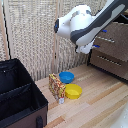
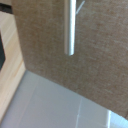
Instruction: Locate and clasp the grip of the topmost drawer. Steadily and circumspectly yank the drawer open. Discover and seize the nutrition bar using your clamp. Deposit the nutrition bar in the accessible drawer. Unclench the nutrition bar.
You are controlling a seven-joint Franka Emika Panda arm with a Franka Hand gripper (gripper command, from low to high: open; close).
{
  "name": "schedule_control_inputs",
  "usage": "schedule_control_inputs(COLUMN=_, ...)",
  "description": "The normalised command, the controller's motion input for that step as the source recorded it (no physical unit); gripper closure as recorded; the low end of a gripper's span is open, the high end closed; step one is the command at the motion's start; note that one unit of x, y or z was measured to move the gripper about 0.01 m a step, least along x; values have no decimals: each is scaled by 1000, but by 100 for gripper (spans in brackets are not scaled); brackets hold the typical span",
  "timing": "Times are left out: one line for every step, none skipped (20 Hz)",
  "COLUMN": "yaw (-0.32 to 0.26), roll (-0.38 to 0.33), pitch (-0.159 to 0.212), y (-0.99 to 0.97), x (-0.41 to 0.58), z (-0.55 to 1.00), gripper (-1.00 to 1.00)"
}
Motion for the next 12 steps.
schedule_control_inputs(yaw=-189, roll=366, pitch=-89, y=129, x=143, z=-46, gripper=-100)
schedule_control_inputs(yaw=-187, roll=366, pitch=-88, y=129, x=146, z=-46, gripper=-100)
schedule_control_inputs(yaw=-187, roll=366, pitch=-89, y=129, x=143, z=-46, gripper=-100)
schedule_control_inputs(yaw=-187, roll=366, pitch=-89, y=129, x=146, z=-46, gripper=-100)
schedule_control_inputs(yaw=-187, roll=366, pitch=-90, y=129, x=146, z=-46, gripper=-100)
schedule_control_inputs(yaw=-186, roll=367, pitch=-90, y=129, x=149, z=-49, gripper=-100)
schedule_control_inputs(yaw=-186, roll=367, pitch=-90, y=129, x=149, z=-49, gripper=-100)
schedule_control_inputs(yaw=-186, roll=366, pitch=-90, y=129, x=149, z=-46, gripper=-100)
schedule_control_inputs(yaw=-186, roll=366, pitch=-89, y=129, x=149, z=-46, gripper=-100)
schedule_control_inputs(yaw=-186, roll=367, pitch=-89, y=129, x=149, z=-46, gripper=-100)
schedule_control_inputs(yaw=-185, roll=367, pitch=-89, y=131, x=149, z=-46, gripper=-100)
schedule_control_inputs(yaw=-185, roll=367, pitch=-88, y=134, x=149, z=-46, gripper=-100)
